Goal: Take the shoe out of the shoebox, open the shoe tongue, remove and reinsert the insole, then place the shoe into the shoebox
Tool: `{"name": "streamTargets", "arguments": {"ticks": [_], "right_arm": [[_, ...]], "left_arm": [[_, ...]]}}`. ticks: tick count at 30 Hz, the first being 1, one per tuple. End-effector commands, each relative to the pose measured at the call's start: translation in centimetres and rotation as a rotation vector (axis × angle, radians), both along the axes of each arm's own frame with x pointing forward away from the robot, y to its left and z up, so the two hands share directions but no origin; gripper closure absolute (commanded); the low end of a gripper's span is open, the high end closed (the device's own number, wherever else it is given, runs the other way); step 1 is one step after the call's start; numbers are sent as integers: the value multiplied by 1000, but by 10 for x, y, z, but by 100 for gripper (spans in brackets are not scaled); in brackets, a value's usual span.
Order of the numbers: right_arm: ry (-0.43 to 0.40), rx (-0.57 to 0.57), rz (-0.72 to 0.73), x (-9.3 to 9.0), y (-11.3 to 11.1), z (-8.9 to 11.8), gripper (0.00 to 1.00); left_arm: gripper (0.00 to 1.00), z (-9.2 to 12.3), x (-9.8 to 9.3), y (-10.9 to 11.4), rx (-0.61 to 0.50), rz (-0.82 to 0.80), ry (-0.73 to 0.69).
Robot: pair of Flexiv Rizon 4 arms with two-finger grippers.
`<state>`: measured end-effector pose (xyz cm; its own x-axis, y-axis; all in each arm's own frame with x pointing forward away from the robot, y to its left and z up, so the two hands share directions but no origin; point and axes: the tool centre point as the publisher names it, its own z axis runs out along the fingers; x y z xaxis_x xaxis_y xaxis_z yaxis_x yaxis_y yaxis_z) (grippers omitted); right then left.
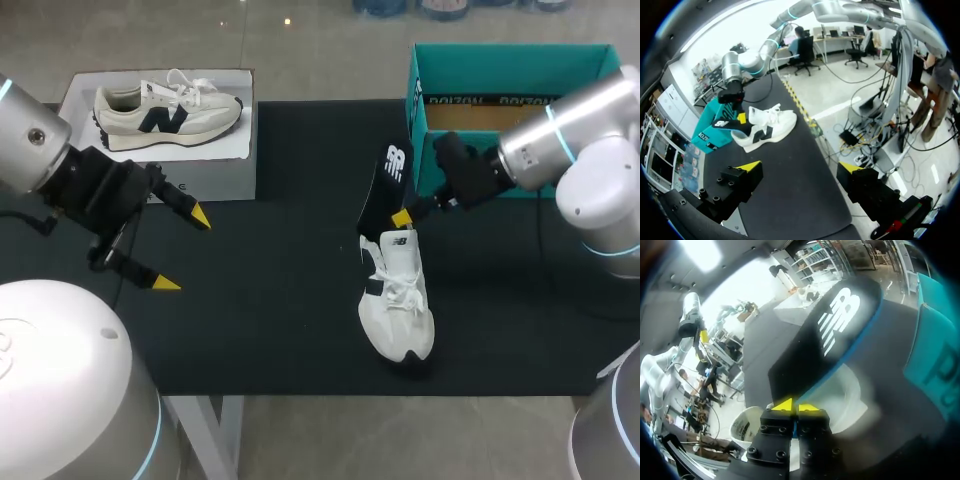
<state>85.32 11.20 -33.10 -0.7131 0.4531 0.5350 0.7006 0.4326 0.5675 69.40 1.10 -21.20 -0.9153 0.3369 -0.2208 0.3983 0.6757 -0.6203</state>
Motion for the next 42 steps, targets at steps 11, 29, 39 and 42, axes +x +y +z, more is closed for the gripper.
{"name": "streamTargets", "arguments": {"ticks": [11,29,39,42], "right_arm": [[-80,-28,-28,20,-8,21,100],[-115,-174,-61,26,-16,31,100],[-148,-200,-79,36,-20,35,100],[-151,-219,-81,37,-19,34,100]], "left_arm": [[0,0,0,0,2,-1,1],[0,0,0,0,2,-1,1],[0,0,0,0,2,-1,1],[0,0,0,0,2,-1,1]]}}
